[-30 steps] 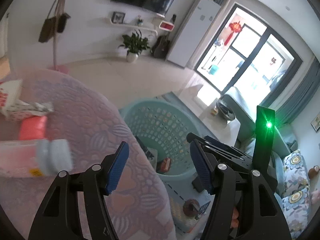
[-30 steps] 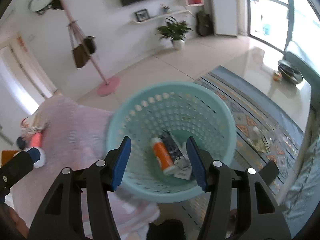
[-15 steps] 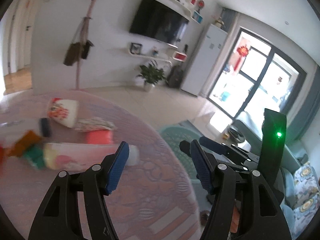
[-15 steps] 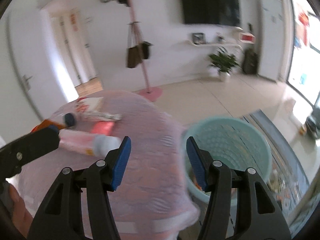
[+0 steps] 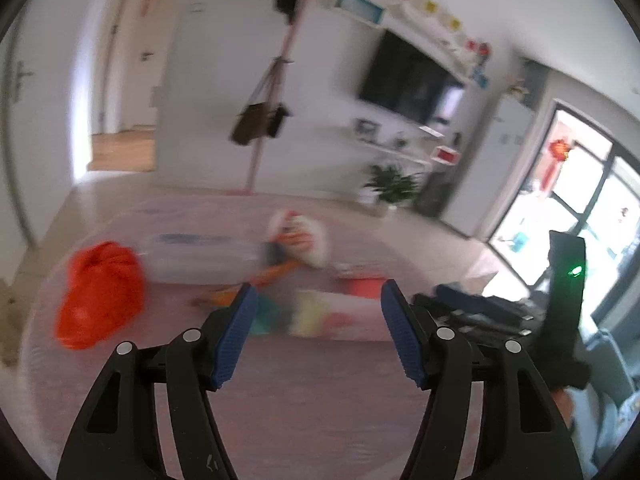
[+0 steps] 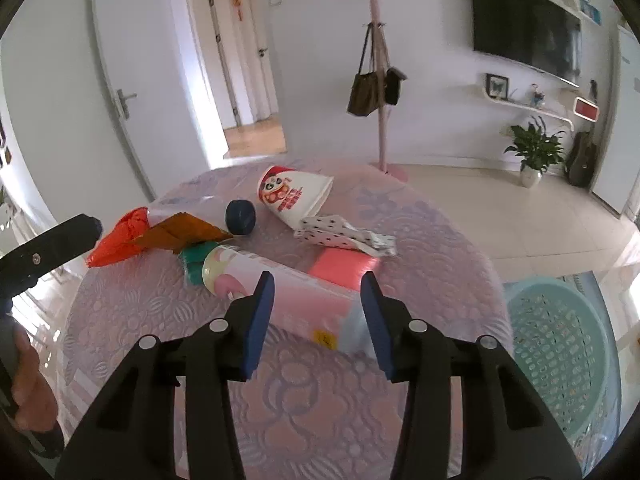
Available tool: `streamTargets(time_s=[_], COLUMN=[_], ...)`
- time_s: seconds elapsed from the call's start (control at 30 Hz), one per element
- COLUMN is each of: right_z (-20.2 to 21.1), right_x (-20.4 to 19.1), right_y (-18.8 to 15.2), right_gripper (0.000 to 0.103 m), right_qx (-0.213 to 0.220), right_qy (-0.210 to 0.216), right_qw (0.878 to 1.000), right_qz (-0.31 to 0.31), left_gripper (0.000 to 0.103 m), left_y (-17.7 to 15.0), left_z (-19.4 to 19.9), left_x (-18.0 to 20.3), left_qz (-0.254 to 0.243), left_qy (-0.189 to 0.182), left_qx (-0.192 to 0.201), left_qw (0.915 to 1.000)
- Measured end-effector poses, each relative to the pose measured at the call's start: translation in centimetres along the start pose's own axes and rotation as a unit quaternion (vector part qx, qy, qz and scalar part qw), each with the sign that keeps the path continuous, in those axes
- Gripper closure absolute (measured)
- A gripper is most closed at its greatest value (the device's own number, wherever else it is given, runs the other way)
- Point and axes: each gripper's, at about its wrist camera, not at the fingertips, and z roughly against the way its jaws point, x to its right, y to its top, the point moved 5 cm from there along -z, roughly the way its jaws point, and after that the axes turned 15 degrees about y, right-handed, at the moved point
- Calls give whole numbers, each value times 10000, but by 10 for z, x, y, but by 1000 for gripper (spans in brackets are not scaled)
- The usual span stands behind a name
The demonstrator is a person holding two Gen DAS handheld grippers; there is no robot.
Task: Collect trash
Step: 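Grasp the white spray can with the right gripper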
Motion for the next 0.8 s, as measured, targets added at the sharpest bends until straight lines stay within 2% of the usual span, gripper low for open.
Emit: streamTargets(time_s=[0.07, 0.17, 0.23, 0.4, 0.57, 0.63, 0.7, 0.8], right_z=[-10, -22, -30, -32, -26, -27, -32, -42], right_x=[6, 19, 29, 32, 11, -2, -14, -23], right_y=[4, 9, 8, -1, -12, -19, -26, -33], right_gripper=[62, 61, 61, 61, 60, 52, 46, 39], right_qx=[-68, -127, -327, -609, -965, -1182, -1402, -1483], right_qy=[-17, -103, -91, 494, 717, 818, 962, 849], right_qw=[9999, 9996, 9987, 9955, 9927, 9893, 9840, 9822], right_qz=[-72, -241, -368, -526, -45, 233, 541, 776], left_gripper=[40, 40, 40, 38, 39, 40, 46, 57], left_y=[0, 1, 2, -1, -1, 1, 4, 1], left_z=[-10, -24, -30, -53, -64, -69, -73, -73], left_x=[-17, -36, -38, -28, -22, -24, -27, -27], left_qz=[81, 271, 232, -223, -423, -493, -496, -514], left_qy=[208, 283, 272, 400, 613, 718, 730, 717], left_qx=[-120, -325, -356, -571, -545, -552, -558, -594], left_qw=[9997, 9987, 9987, 9973, 9957, 9947, 9945, 9943])
